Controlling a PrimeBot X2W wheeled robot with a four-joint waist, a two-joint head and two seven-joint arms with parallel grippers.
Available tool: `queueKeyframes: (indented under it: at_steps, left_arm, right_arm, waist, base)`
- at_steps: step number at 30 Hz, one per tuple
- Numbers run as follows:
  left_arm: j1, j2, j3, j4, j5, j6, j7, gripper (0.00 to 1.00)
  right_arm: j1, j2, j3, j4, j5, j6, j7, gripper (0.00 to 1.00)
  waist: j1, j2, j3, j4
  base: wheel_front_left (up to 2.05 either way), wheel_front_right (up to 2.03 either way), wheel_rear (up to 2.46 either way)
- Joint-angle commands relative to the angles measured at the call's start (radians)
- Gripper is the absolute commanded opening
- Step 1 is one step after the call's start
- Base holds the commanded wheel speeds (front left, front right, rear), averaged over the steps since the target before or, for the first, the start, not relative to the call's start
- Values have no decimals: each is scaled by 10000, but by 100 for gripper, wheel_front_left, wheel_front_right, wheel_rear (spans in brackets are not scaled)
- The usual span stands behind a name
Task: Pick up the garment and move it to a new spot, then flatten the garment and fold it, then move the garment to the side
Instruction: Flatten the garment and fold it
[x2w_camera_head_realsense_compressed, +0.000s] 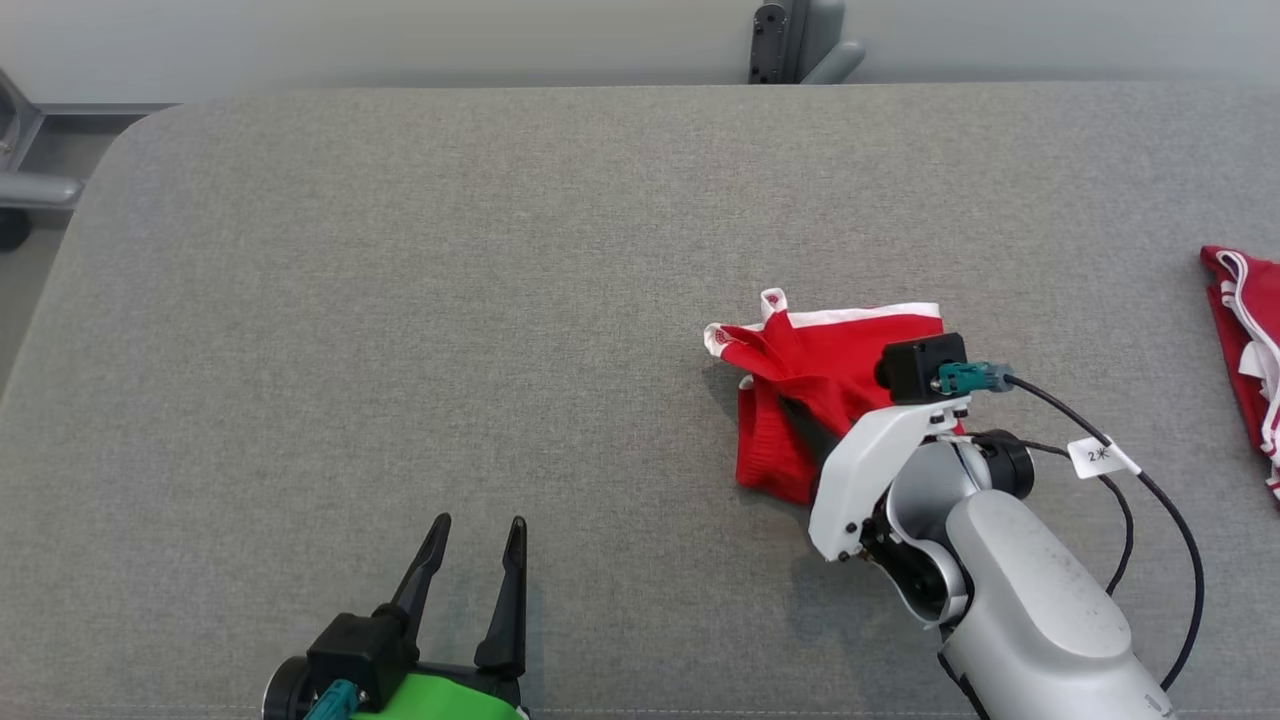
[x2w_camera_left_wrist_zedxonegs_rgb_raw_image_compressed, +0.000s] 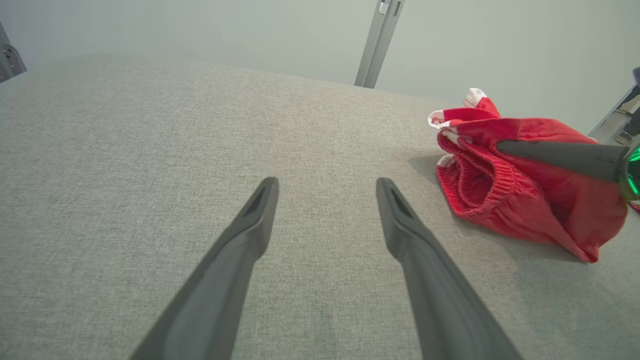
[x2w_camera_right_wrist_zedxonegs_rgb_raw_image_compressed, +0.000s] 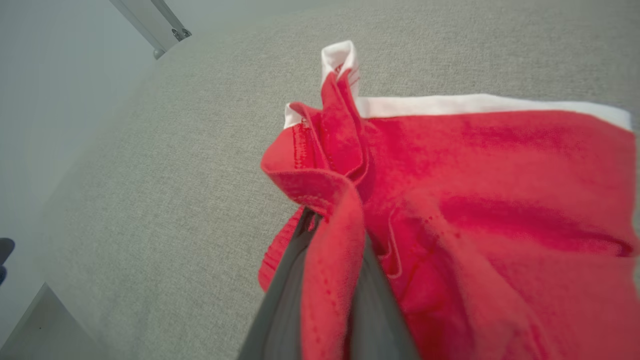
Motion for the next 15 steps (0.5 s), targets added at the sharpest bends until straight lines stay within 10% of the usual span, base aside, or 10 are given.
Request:
queueKeyframes:
  at_steps: [1, 7, 8, 9, 15]
  left_arm:
    - [-49, -16, 86, 40, 13, -43, -26, 100]
    - [18, -57, 169, 96, 35, -66, -28, 100]
    - [47, -64, 194, 103, 33, -79, -26, 100]
    - [82, -72, 217, 110, 40, -88, -26, 100]
    - [384, -98, 421, 105, 8, 18, -27, 100]
  right_arm:
    - [104, 85, 22, 127, -207, 1, -130, 0]
    - [-10, 157, -76, 451, -540, 1, -401, 9]
    - [-20, 164, -98, 477, -593, 1, -496, 42]
    - [-13, 171, -143, 464, -623, 1, -624, 94]
    - [520, 179, -500, -237, -746, 0, -1421, 100]
  waist:
    - [0, 79, 42, 156]
    - [0, 79, 50, 255]
    - [0, 79, 42, 248]
    - [0, 79, 23, 232]
    - [0, 79, -306, -94]
  base:
    - [0, 0, 0]
    - [0, 0, 0]
    - [0, 0, 0]
    - [0, 0, 0]
    - [0, 0, 0]
